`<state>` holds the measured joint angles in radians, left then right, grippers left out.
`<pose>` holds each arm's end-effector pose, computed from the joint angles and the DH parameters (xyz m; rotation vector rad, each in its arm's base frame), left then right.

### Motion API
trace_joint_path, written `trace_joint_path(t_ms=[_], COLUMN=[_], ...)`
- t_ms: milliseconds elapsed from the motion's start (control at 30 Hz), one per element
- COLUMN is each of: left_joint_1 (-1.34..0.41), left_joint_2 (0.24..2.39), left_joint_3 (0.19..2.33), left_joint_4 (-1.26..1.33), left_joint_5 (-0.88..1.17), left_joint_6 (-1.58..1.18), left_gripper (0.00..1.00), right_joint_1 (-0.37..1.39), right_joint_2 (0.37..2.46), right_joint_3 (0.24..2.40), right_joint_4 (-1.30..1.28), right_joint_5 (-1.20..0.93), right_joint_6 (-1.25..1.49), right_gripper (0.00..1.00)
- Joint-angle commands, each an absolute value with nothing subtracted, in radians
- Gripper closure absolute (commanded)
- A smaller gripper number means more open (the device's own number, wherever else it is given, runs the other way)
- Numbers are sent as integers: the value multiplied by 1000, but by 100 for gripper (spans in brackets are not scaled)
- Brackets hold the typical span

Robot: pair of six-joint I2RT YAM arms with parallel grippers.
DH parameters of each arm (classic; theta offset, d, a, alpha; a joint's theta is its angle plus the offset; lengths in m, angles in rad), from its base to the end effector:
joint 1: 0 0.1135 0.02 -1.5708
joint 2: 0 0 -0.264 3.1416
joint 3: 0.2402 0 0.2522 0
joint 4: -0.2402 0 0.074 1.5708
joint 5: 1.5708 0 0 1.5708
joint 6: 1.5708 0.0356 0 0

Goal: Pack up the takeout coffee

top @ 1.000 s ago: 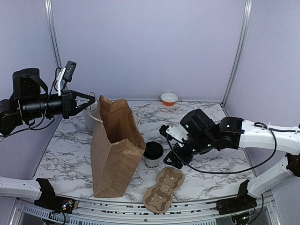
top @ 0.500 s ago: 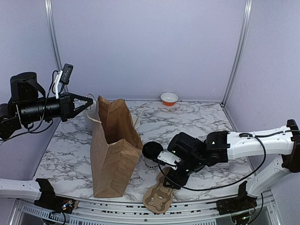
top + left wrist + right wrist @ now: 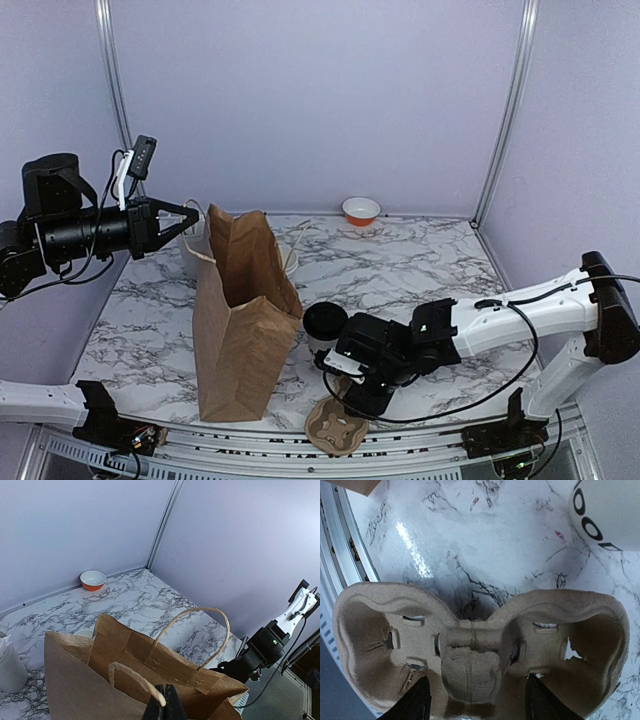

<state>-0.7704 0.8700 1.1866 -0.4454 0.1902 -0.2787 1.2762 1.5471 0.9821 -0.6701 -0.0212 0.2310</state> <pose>0.1187 -0.1246 0.4346 0.5789 1.6928 -0.9318 0.0832 0.2766 0.1935 -1.4468 2.5014 0.3574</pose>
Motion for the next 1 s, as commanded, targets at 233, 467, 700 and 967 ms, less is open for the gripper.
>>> trace_joint_path(t_ms=[233,467,700,967], left_joint_1=[-764,-764,-764,-764], left_joint_2=[880,891,906,921], left_joint_3=[1204,1210,1219,1231], left_joint_4=[-406,-405,-406,-400], left_joint_5=[192,199,209,219], left_joint_6=[-262,-265,-262,-265], left_gripper=[100,100,100,100], right_joint_1=[1308,1308,1308,1304], right_joint_2=[1606,1615,1590,1509], right_joint_3=[1025,1024,1025,1024], right_joint_4=[-607,-592,-612,-664], right_joint_5=[31,47,58,110], right_joint_6=[295,314,317,319], right_gripper=[46,54,66,70])
